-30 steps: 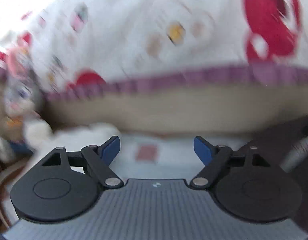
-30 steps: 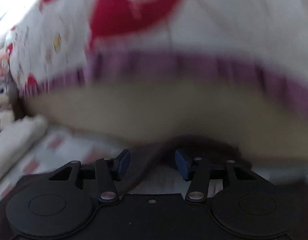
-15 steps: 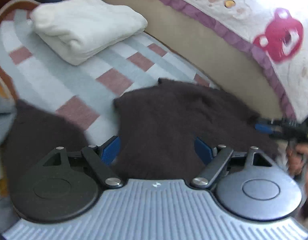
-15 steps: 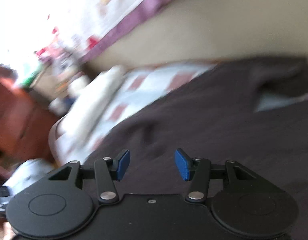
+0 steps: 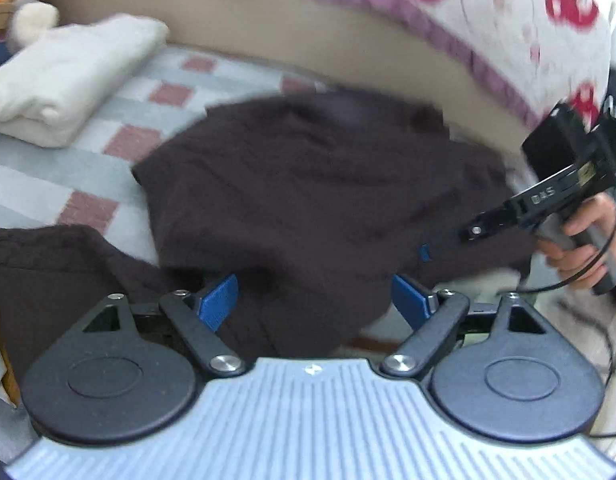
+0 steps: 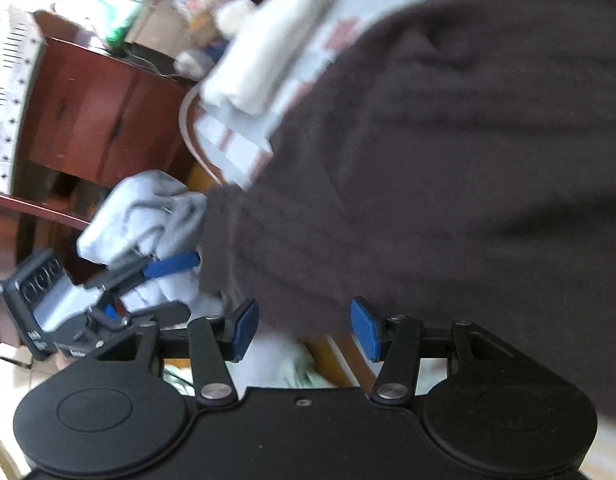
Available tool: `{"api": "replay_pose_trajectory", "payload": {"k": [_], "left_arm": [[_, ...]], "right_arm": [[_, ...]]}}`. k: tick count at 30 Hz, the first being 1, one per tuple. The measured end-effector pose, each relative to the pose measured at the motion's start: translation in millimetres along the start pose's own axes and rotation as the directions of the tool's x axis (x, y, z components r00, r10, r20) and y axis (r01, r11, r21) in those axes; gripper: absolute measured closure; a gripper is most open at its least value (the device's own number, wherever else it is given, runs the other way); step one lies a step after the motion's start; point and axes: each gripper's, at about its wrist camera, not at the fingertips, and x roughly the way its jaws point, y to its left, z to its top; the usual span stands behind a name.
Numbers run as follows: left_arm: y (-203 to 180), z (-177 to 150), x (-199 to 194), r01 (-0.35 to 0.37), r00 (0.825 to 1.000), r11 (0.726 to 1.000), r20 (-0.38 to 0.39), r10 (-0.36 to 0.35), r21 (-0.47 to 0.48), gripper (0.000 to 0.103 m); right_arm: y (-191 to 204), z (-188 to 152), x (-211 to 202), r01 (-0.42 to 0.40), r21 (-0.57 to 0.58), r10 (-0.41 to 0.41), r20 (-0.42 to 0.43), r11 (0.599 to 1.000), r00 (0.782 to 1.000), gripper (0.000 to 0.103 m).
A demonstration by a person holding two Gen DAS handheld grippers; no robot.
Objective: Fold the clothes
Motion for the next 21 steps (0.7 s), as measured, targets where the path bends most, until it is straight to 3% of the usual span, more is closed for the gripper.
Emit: {"api": "replay_pose_trajectory", "payload": {"k": [6,10,11,14,16,18,21], "left_arm": [[-14.0,-11.3,41.1,-0.057,0.984,0.993,-0.163,0.074,0.108,0.019],[-20.7,-10.9,64.2,-0.088,0.971,0.98,-0.204,0.125,0.18,0.019],[-23.1,-10.2,66.5,-0.09,0.97,0.975,-0.204,0.132,0.202,0.023],[-37.0,-1.3,73.8,-0.088,0.959,0.945,-0.229,0.165,0.315,0.093],[-43.7,18.5,76.7,-0.106,0.957,0.934,-0.22,0.188,0.34,0.094],[-46.6,47.3,77.3,-0.106,0.967,0.933,-0.183,0.177,0.344,0.094],[-38.4,104.3,87.2,-0.101,0.984,0.961,-0.116,0.135,0.257,0.094]], "right_arm": [[-17.8,-30.3,-7.8,0.039,0.09,-0.043,0.043,0.995,0.998,0.046],[-18.3,-27.1,-9.9,0.061,0.077,-0.066,0.062,0.995,0.996,0.046],[-16.2,-24.3,-8.4,0.069,0.068,-0.073,0.068,0.995,0.995,0.046],[-14.9,-22.3,-7.8,0.077,0.05,-0.081,0.079,0.996,0.994,0.046],[-15.2,-21.3,-6.6,0.065,0.043,-0.069,0.092,0.997,0.993,0.046],[-15.8,-20.2,-5.9,0.049,0.035,-0.053,0.109,0.998,0.993,0.046],[-14.1,-15.3,-5.0,0.01,0.005,-0.011,0.153,1.0,0.988,0.046]]}}
